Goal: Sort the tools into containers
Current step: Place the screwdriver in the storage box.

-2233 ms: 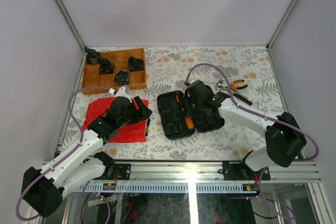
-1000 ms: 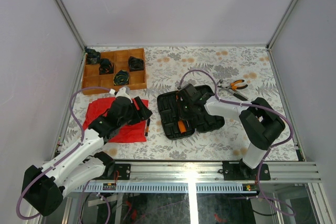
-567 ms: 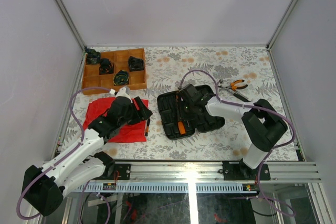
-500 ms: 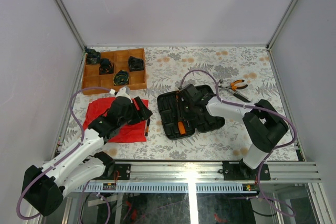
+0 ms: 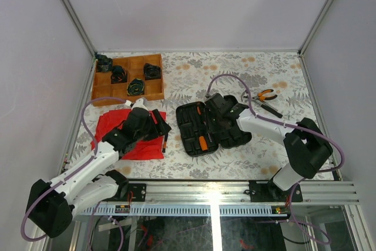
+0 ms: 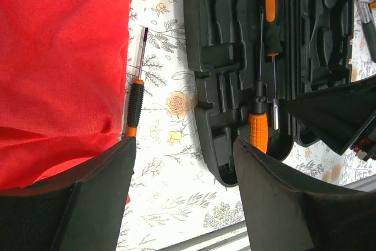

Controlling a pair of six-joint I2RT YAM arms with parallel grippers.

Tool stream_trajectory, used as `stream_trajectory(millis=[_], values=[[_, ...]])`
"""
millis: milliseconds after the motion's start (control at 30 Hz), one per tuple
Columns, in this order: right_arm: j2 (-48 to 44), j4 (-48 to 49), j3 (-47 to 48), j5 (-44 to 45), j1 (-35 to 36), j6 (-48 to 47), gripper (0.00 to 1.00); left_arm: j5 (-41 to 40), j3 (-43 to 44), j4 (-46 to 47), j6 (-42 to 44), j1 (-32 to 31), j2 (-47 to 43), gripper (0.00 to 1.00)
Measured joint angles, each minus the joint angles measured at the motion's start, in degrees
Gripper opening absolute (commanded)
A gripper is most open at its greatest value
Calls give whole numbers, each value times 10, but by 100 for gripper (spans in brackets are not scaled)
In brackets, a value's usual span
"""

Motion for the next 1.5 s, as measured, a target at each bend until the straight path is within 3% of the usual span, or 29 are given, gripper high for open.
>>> stream_trajectory(millis=[200,433,867,1133,1500], values=[[-12,-18,-20,54,0,-23,44,12,0,1,4,0,27,66],[-26,-9,-37,52,0,-28,43,25,0,2,4,0,50,66],[-56,22,-80,-25,-1,-11,42,77,6,26,13,0,95,63],[-97,5,-93,-37,0,-2,43,83,41,32,21,0,126,61],[-179,17,-108,-6,0,-1,47,78,132,33,24,-21,217,51]])
